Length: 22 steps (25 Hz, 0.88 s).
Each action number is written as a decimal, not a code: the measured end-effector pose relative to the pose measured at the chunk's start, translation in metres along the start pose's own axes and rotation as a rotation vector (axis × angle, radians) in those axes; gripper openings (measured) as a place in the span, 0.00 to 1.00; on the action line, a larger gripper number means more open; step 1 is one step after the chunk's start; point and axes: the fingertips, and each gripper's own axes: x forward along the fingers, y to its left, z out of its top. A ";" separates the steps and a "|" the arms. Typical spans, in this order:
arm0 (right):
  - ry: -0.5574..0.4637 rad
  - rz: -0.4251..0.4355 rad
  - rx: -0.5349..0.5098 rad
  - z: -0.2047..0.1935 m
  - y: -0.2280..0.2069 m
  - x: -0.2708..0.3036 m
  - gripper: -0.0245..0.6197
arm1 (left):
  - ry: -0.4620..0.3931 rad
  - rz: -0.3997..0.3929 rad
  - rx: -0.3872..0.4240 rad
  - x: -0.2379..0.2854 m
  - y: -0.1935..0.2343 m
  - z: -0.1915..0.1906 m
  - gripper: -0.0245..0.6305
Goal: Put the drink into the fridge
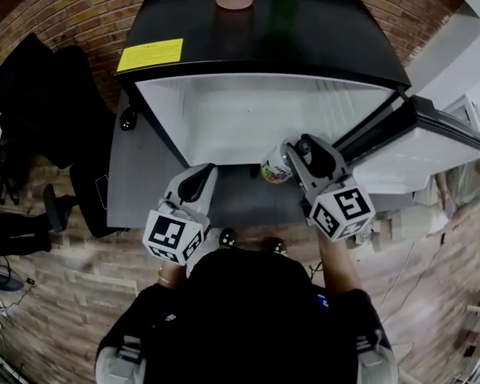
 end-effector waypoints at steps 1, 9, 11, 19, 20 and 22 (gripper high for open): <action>0.002 -0.003 -0.001 0.000 -0.001 0.006 0.27 | 0.001 -0.003 -0.001 0.000 0.004 0.000 0.03; 0.026 -0.021 -0.028 -0.002 -0.010 0.048 0.27 | 0.010 -0.022 -0.010 0.002 0.024 -0.002 0.03; 0.031 -0.027 -0.041 -0.001 -0.014 0.057 0.27 | 0.008 -0.027 -0.011 0.003 0.026 -0.002 0.03; 0.050 -0.034 -0.074 0.004 -0.026 0.090 0.27 | 0.011 -0.041 -0.018 0.007 0.027 -0.002 0.03; 0.054 -0.035 -0.076 0.004 -0.028 0.093 0.27 | 0.010 -0.043 -0.019 0.007 0.027 -0.002 0.03; 0.064 -0.039 -0.082 0.002 -0.032 0.100 0.27 | 0.008 -0.045 -0.020 0.007 0.027 -0.001 0.03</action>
